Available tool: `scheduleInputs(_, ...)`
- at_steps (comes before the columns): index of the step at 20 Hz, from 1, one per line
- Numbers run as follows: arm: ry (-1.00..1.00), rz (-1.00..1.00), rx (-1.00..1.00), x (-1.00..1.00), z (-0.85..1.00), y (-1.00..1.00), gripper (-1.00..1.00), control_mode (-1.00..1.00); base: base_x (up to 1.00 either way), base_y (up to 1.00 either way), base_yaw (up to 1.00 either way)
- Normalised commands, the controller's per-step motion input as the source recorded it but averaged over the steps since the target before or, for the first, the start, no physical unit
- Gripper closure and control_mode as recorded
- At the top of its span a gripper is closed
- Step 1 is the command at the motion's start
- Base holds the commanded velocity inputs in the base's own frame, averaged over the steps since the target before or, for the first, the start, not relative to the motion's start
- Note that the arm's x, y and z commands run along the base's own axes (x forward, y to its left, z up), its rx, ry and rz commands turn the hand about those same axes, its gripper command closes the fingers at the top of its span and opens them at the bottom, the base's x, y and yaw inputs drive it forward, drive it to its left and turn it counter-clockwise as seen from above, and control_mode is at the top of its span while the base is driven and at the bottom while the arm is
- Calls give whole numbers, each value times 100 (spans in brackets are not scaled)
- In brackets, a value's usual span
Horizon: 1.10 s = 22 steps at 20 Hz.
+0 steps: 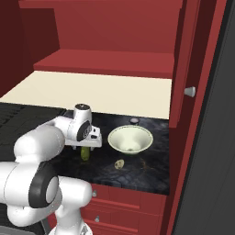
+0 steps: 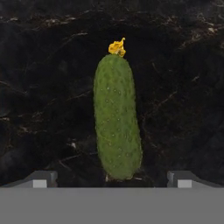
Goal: Pick both bowls and place them on the counter. Then place the egg in one bowl and place the cucumber in the other bowl.
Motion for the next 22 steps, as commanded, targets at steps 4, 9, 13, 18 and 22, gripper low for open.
scheduleInputs(4, 0, 0, 0, 19, -6, 1, -100, -100, 0, 0, 0)
scheduleInputs(9, 1, 0, 0, 17, -23, 0, -100, -100, 0, 0, 0)
scheduleInputs(13, 2, 0, 0, 23, -29, 1, -100, -100, 0, 0, 0)
scheduleInputs(18, 0, 0, 0, 17, -22, 0, -100, -100, 0, 0, 0)
scheduleInputs(22, 1, 0, 0, 3, -18, 7, -100, -100, 0, 0, 0)
